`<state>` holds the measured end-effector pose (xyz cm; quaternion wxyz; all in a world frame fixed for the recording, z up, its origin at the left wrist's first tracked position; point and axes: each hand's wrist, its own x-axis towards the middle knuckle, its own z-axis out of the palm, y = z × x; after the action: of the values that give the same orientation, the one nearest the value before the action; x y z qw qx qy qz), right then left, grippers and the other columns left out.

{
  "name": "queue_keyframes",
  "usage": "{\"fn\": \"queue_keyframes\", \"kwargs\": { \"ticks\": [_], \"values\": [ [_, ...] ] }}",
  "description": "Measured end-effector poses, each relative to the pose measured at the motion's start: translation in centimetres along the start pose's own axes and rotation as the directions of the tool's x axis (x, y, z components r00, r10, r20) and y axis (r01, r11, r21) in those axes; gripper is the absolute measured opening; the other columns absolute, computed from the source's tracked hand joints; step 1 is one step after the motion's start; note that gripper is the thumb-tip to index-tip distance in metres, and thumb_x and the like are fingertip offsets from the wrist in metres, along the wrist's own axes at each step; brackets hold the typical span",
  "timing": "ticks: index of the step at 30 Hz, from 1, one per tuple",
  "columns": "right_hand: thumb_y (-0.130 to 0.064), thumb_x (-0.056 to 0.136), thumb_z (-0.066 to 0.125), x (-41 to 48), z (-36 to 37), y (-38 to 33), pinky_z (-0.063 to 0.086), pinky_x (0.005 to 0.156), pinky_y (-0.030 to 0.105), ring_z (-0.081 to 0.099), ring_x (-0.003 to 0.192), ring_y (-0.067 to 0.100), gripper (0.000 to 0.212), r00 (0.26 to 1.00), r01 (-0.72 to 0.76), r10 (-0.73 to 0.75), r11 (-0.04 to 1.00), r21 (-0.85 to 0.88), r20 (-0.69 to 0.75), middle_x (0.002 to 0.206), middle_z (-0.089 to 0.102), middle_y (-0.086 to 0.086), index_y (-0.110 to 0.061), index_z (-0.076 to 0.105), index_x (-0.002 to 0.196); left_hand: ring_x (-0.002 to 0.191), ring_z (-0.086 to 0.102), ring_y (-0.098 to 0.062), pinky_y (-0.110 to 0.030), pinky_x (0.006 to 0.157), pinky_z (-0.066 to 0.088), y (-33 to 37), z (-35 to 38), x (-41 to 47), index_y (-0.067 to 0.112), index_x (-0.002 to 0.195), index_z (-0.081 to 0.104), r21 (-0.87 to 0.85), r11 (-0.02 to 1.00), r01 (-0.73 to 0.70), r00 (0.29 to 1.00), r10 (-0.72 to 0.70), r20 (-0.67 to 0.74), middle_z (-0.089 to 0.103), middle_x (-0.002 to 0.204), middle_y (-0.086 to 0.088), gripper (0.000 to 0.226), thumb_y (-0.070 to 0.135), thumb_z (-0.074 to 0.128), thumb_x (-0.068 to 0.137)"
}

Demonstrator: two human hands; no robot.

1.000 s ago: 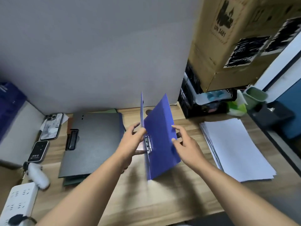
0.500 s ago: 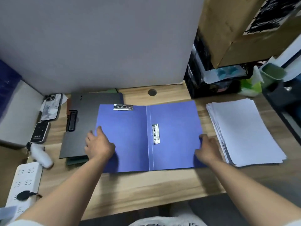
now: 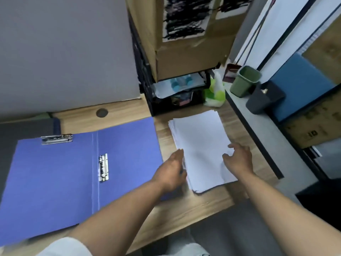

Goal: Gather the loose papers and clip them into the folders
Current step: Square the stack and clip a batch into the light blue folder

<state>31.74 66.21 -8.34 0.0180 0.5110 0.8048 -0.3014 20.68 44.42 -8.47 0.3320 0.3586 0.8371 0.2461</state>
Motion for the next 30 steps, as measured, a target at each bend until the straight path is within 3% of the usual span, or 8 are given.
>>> {"fn": "queue_keyframes", "kwargs": {
  "ticks": [3,6,9,12,15,19,25,30],
  "values": [
    [-0.032,0.080,0.057,3.9,-1.3,2.6,0.047,0.089,0.037,0.049,0.123,0.033,0.049,0.996,0.000,0.003,0.999,-0.034,0.088,0.129,0.055,0.014,-0.011,0.060,0.125,0.126,0.060,-0.029,-0.041,0.085,0.056,0.8,1.8,2.5,0.021,0.163,0.010,0.076,0.991,0.115,0.993,-0.116,0.021,0.002,0.173,0.005,0.079,0.018,0.051,0.095],
    [-0.028,0.084,0.058,6.3,-1.3,3.5,0.045,0.078,0.029,0.058,0.109,0.029,0.037,0.990,0.009,-0.011,1.000,0.016,0.144,0.120,0.061,0.009,-0.013,0.067,0.116,0.102,0.068,-0.032,-0.036,0.067,0.050,1.3,3.0,3.5,0.020,0.157,0.024,0.144,0.969,0.199,0.980,-0.196,-0.037,0.006,0.171,0.009,0.069,0.012,0.050,0.093],
    [-0.018,0.092,0.061,8.7,-2.3,4.3,0.042,0.062,0.023,0.062,0.087,0.020,0.012,0.977,-0.036,0.006,0.990,0.139,0.212,0.095,0.068,-0.003,-0.016,0.069,0.101,0.133,0.049,-0.034,-0.039,0.096,0.046,3.1,4.5,5.2,0.012,0.151,0.034,0.230,0.937,0.265,0.964,-0.255,-0.072,0.019,0.168,-0.001,0.060,0.012,0.049,0.093],
    [-0.016,0.091,0.067,9.1,-2.5,4.8,0.048,0.073,0.029,0.065,0.086,0.020,0.016,0.973,-0.123,0.062,0.954,0.272,0.223,0.098,0.069,-0.001,-0.016,0.066,0.107,0.155,0.015,-0.027,-0.042,0.118,0.030,3.4,4.3,5.0,0.027,0.160,0.028,0.313,0.922,0.227,0.972,-0.235,-0.010,0.009,0.169,-0.005,0.065,0.018,0.045,0.098],
    [-0.009,0.091,0.069,10.2,-3.4,5.7,0.047,0.066,0.028,0.061,0.077,0.010,0.017,0.951,-0.200,0.086,0.904,0.377,0.298,0.091,0.064,-0.005,-0.017,0.061,0.104,0.150,0.027,-0.028,-0.041,0.110,0.042,3.7,4.0,5.0,0.039,0.161,0.022,0.248,0.942,0.225,0.974,-0.224,-0.035,0.005,0.168,-0.004,0.075,0.013,0.047,0.096],
    [-0.006,0.092,0.067,10.7,-3.5,6.3,0.045,0.062,0.024,0.061,0.077,0.007,0.017,0.954,-0.189,0.069,0.893,0.408,0.291,0.091,0.066,-0.006,-0.018,0.065,0.104,0.128,0.054,-0.035,-0.042,0.093,0.054,2.9,4.1,4.8,0.020,0.162,0.020,0.212,0.933,0.291,0.957,-0.279,-0.083,0.004,0.170,0.001,0.079,0.007,0.051,0.090],
    [-0.005,0.089,0.070,10.4,-3.2,6.2,0.052,0.066,0.028,0.068,0.080,0.018,0.008,0.940,-0.221,0.081,0.885,0.411,0.331,0.092,0.073,0.001,-0.013,0.072,0.091,0.157,0.008,-0.023,-0.042,0.120,0.028,3.5,4.5,5.1,0.027,0.165,0.008,0.328,0.900,0.286,0.954,-0.299,-0.011,-0.002,0.170,-0.005,0.088,0.006,0.050,0.091],
    [-0.007,0.092,0.067,10.3,-4.1,6.3,0.050,0.071,0.029,0.066,0.082,0.013,0.011,0.970,-0.142,0.046,0.903,0.405,0.237,0.095,0.071,-0.003,-0.017,0.071,0.095,0.157,0.007,-0.021,-0.039,0.118,0.030,3.5,4.4,5.0,0.023,0.165,0.006,0.326,0.902,0.284,0.953,-0.302,0.006,-0.003,0.170,-0.003,0.091,0.003,0.050,0.088]
  ]
}}
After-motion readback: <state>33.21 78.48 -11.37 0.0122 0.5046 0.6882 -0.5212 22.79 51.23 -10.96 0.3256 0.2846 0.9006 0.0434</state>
